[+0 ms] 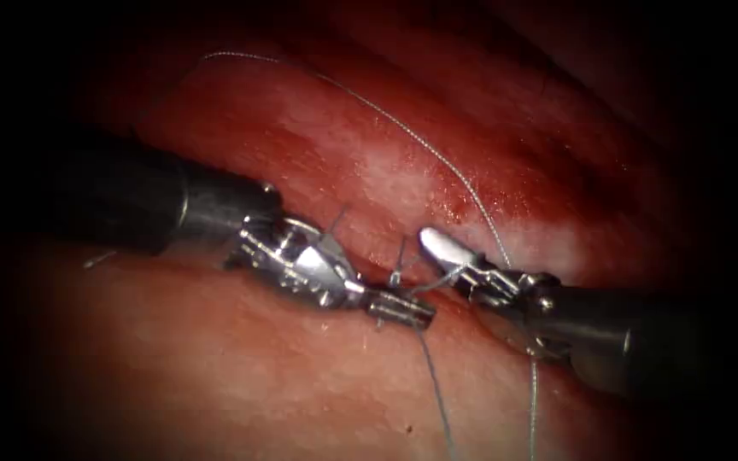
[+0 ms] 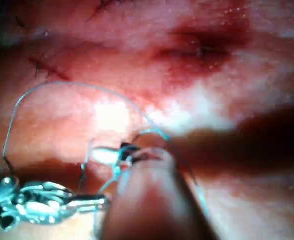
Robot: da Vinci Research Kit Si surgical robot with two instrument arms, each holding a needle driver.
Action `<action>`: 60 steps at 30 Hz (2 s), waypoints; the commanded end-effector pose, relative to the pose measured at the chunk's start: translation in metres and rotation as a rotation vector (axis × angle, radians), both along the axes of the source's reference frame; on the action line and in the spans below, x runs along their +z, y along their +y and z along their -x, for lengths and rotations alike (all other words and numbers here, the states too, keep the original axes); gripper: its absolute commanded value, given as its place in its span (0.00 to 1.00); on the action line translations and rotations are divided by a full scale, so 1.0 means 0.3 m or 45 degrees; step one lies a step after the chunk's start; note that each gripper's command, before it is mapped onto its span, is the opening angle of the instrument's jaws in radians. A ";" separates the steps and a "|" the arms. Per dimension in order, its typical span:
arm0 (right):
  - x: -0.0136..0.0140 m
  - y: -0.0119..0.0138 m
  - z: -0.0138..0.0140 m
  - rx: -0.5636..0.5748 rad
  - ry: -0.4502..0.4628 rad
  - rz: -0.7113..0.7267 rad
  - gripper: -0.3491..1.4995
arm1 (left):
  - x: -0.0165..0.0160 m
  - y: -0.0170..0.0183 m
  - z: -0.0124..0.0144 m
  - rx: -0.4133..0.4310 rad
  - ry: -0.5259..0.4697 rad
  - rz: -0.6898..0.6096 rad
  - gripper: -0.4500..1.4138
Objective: Wound Closure
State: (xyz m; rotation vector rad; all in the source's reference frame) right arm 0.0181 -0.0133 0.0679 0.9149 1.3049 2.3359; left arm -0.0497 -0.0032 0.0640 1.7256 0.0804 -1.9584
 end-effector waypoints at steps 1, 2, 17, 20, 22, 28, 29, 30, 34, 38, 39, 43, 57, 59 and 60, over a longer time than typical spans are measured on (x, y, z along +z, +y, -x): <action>0.0053 -0.0028 -0.0026 0.016 0.021 -0.018 0.69 | 0.002 -0.001 0.0021 0.000 0.000 -0.002 0.00; 0.0073 -0.0037 -0.0028 0.032 0.039 -0.028 0.69 | 0.002 -0.001 0.0023 -0.001 0.000 -0.002 0.00; 0.0117 -0.0100 0.0006 0.091 0.075 -0.103 0.75 | 0.003 0.001 0.0031 -0.004 0.002 -0.002 0.00; 0.0123 -0.0110 0.0011 0.086 0.064 -0.110 0.76 | 0.002 0.000 0.0029 -0.003 0.002 -0.002 0.00; 0.0122 -0.0116 0.0021 0.088 0.057 -0.114 0.75 | 0.002 0.000 0.0025 -0.002 0.001 -0.002 0.00; 0.0140 -0.0109 0.0043 0.115 0.037 -0.113 0.73 | 0.002 0.000 0.0023 -0.001 0.000 -0.002 0.00; 0.0146 -0.0106 0.0044 0.116 0.033 -0.113 0.73 | 0.002 0.000 0.0024 -0.002 0.000 -0.002 0.00; 0.0152 -0.0103 0.0043 0.116 0.029 -0.114 0.73 | 0.002 0.000 0.0025 -0.002 0.001 -0.002 0.00; 0.0175 -0.0082 0.0037 0.125 0.021 -0.112 0.71 | 0.002 0.000 0.0024 0.001 -0.002 -0.005 0.00; 0.0186 -0.0064 0.0027 0.134 0.016 -0.111 0.71 | 0.001 0.001 0.0023 0.002 -0.003 -0.006 0.00; 0.0188 -0.0062 0.0022 0.136 0.015 -0.110 0.71 | 0.001 0.000 0.0023 0.002 -0.003 -0.006 0.00; 0.0211 -0.0048 -0.0013 0.134 0.014 -0.105 0.71 | 0.001 0.001 0.0021 0.002 -0.004 -0.007 0.00; 0.0216 -0.0014 -0.0034 0.131 -0.023 -0.080 0.54 | 0.001 0.001 0.0015 0.004 -0.006 -0.008 0.00; 0.0213 -0.0011 -0.0034 0.129 -0.029 -0.076 0.45 | 0.001 0.001 0.0013 0.005 -0.006 -0.008 0.00; 0.0211 -0.0011 -0.0033 0.126 -0.034 -0.072 0.37 | 0.001 0.001 0.0010 0.006 -0.007 -0.008 0.00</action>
